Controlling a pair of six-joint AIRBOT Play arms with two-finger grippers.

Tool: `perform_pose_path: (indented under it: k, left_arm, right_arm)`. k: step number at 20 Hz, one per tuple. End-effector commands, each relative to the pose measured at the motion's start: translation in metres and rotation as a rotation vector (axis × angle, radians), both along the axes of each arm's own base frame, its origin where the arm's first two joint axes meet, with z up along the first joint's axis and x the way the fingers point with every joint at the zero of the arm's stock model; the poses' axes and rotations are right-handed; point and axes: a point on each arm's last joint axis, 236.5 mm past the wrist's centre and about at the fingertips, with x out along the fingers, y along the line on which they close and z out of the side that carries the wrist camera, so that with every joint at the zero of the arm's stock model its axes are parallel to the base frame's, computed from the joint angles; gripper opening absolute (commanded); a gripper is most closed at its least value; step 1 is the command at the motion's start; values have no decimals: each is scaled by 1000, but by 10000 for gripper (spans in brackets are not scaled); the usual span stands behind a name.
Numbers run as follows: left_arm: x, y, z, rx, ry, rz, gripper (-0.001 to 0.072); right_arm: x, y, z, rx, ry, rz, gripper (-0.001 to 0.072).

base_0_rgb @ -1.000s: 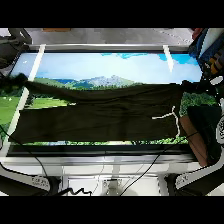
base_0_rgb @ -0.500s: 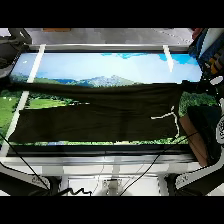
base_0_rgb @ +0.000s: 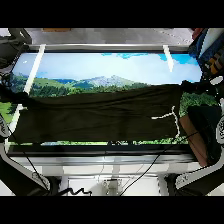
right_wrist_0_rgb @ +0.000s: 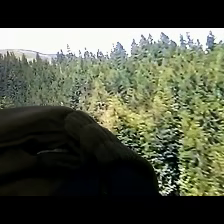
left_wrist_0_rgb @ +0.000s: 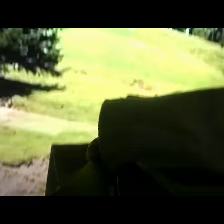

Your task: Fold the clothes and pants, and hang the long-sleeved shirts on hangers.

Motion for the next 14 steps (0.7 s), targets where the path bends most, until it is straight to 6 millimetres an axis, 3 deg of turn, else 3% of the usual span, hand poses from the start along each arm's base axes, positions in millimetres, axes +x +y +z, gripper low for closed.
perform_pose_path:
  k: [1, 3, 5, 7, 9, 12, 14]
  left_arm:
    - [55, 10, 46, 68, -238, 80, 30]
    - [83, 7, 93, 125, -396, 56, 29]
    - [94, 1, 123, 175, -474, 2, 29]
    - [89, -6, 122, 185, -440, -49, 28]
    - [64, -10, 84, 148, -298, -87, 28]
    - [-6, -10, -8, 21, 7, -94, 30]
    - [-36, -8, -49, -47, 125, -68, 30]
  right_arm:
    - [7, 1, 6, 18, -35, -19, 24]
    - [11, 2, 9, 31, -54, -30, 24]
    - [11, 2, 9, 35, -53, -33, 23]
    - [11, 2, 9, 48, -49, -49, 23]
    - [10, 2, 9, 49, -46, -48, 24]
    - [9, 4, 8, 53, -39, -43, 23]
    - [7, 6, 7, 57, -30, -37, 23]
